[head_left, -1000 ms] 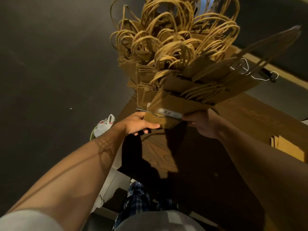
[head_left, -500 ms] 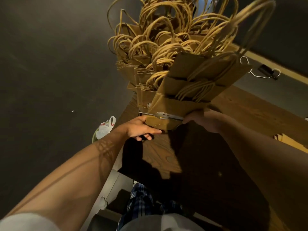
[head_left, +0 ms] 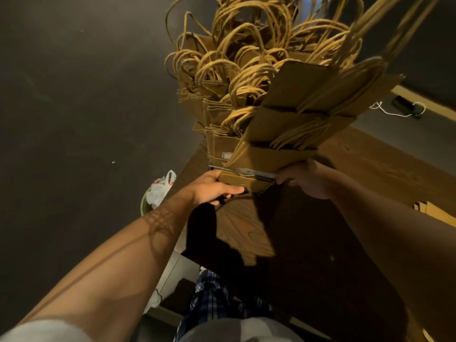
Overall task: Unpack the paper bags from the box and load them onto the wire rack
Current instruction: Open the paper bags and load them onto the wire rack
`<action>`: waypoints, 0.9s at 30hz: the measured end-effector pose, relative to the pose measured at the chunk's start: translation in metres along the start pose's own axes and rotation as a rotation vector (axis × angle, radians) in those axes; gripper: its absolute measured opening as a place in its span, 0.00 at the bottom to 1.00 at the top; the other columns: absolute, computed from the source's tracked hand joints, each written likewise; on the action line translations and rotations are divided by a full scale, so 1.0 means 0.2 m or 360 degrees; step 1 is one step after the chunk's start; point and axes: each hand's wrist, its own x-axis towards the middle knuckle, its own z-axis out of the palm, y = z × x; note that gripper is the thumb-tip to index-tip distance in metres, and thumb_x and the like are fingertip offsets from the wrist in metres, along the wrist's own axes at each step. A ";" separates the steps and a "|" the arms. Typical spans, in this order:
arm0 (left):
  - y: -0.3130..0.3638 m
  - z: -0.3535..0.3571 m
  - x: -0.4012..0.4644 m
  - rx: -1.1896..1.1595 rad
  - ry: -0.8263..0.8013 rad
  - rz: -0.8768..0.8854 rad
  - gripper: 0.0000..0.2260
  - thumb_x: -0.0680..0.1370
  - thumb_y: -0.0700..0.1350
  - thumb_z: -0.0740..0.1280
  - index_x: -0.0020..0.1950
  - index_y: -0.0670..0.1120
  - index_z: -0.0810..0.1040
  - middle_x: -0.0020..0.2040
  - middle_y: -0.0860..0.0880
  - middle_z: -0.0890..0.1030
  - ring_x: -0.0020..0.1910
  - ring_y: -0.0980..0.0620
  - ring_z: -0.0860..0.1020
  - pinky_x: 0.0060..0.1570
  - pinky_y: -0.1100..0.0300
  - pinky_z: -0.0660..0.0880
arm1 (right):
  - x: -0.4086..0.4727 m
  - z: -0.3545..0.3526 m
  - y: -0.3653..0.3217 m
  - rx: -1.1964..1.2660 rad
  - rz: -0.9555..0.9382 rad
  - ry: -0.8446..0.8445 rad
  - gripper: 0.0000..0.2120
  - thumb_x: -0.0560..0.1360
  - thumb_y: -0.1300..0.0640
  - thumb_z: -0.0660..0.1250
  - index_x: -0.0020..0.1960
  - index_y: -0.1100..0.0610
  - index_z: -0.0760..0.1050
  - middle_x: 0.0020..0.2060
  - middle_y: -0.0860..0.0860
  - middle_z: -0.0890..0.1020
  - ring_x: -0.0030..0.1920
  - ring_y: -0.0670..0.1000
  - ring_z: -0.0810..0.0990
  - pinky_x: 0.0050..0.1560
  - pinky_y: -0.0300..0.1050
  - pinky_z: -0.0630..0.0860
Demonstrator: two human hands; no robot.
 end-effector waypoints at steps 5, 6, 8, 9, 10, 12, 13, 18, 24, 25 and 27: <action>-0.01 0.02 0.01 -0.0046 0.0098 0.0014 0.07 0.74 0.50 0.75 0.52 0.55 0.84 0.43 0.59 0.84 0.47 0.57 0.79 0.49 0.56 0.75 | 0.01 0.03 0.04 -0.0042 0.0062 -0.0034 0.12 0.70 0.69 0.68 0.45 0.53 0.76 0.53 0.52 0.77 0.58 0.54 0.72 0.48 0.46 0.68; -0.01 0.02 0.01 -0.0047 0.0110 0.0007 0.08 0.74 0.50 0.75 0.52 0.55 0.84 0.44 0.59 0.84 0.49 0.56 0.80 0.51 0.55 0.76 | 0.01 0.04 0.04 -0.0044 0.0057 -0.0040 0.11 0.70 0.69 0.68 0.46 0.54 0.76 0.53 0.52 0.77 0.57 0.54 0.72 0.46 0.45 0.67; -0.01 0.03 0.01 -0.0040 0.0132 0.0002 0.10 0.74 0.51 0.76 0.54 0.56 0.83 0.49 0.57 0.85 0.54 0.55 0.80 0.55 0.52 0.76 | 0.01 0.04 0.04 -0.0050 0.0065 -0.0044 0.13 0.71 0.69 0.68 0.52 0.56 0.77 0.55 0.53 0.78 0.56 0.53 0.73 0.46 0.44 0.68; -0.01 0.03 0.01 -0.0047 0.0135 0.0001 0.11 0.74 0.51 0.75 0.56 0.56 0.83 0.51 0.57 0.84 0.55 0.54 0.79 0.56 0.52 0.76 | 0.02 0.04 0.04 -0.0040 0.0072 -0.0043 0.14 0.71 0.69 0.68 0.55 0.59 0.77 0.54 0.53 0.78 0.54 0.53 0.73 0.45 0.44 0.68; -0.01 0.03 0.01 -0.0052 0.0146 -0.0004 0.12 0.74 0.51 0.75 0.57 0.56 0.82 0.52 0.56 0.84 0.55 0.54 0.79 0.54 0.53 0.76 | 0.03 0.04 0.03 -0.0037 0.0071 -0.0038 0.14 0.71 0.69 0.68 0.57 0.61 0.77 0.53 0.54 0.78 0.52 0.52 0.73 0.44 0.44 0.68; -0.01 0.04 0.02 -0.0034 0.0191 -0.0015 0.13 0.74 0.51 0.75 0.58 0.55 0.81 0.51 0.55 0.84 0.53 0.54 0.79 0.49 0.56 0.76 | 0.05 0.06 0.04 -0.0127 0.0033 -0.0035 0.10 0.71 0.68 0.69 0.50 0.60 0.77 0.48 0.53 0.77 0.46 0.50 0.72 0.41 0.43 0.67; -0.01 0.04 0.02 -0.0021 0.0229 -0.0021 0.12 0.75 0.51 0.74 0.57 0.55 0.81 0.49 0.55 0.84 0.52 0.54 0.79 0.46 0.57 0.75 | 0.07 0.07 0.05 -0.0200 0.0004 -0.0034 0.08 0.70 0.67 0.70 0.47 0.58 0.77 0.47 0.53 0.77 0.45 0.50 0.72 0.42 0.42 0.68; -0.02 0.08 0.03 -0.0296 0.0352 -0.0019 0.03 0.77 0.47 0.72 0.49 0.52 0.80 0.43 0.57 0.85 0.52 0.56 0.81 0.45 0.59 0.74 | 0.08 0.06 0.06 -0.0184 -0.0135 -0.0059 0.20 0.71 0.65 0.72 0.62 0.55 0.75 0.58 0.51 0.79 0.57 0.53 0.77 0.58 0.47 0.73; 0.01 0.11 0.05 -0.0249 0.0423 0.0151 0.08 0.76 0.40 0.72 0.50 0.53 0.81 0.43 0.55 0.85 0.48 0.55 0.81 0.41 0.61 0.76 | 0.04 -0.01 0.05 -0.0002 -0.0250 -0.0086 0.22 0.70 0.71 0.71 0.56 0.49 0.74 0.54 0.49 0.80 0.54 0.53 0.77 0.47 0.45 0.71; 0.01 0.10 0.05 -0.0197 0.0390 0.0153 0.09 0.76 0.41 0.73 0.52 0.53 0.81 0.43 0.55 0.85 0.49 0.55 0.81 0.41 0.61 0.76 | 0.05 -0.02 0.06 -0.0002 -0.0241 -0.0082 0.22 0.70 0.71 0.70 0.57 0.50 0.74 0.53 0.49 0.80 0.53 0.52 0.76 0.47 0.44 0.71; -0.01 0.09 0.05 -0.0164 0.0325 0.0127 0.12 0.76 0.42 0.73 0.57 0.53 0.80 0.45 0.56 0.85 0.50 0.54 0.81 0.43 0.59 0.75 | 0.06 -0.01 0.07 -0.0019 -0.0234 -0.0040 0.20 0.72 0.71 0.69 0.57 0.52 0.73 0.49 0.47 0.79 0.51 0.50 0.76 0.44 0.42 0.70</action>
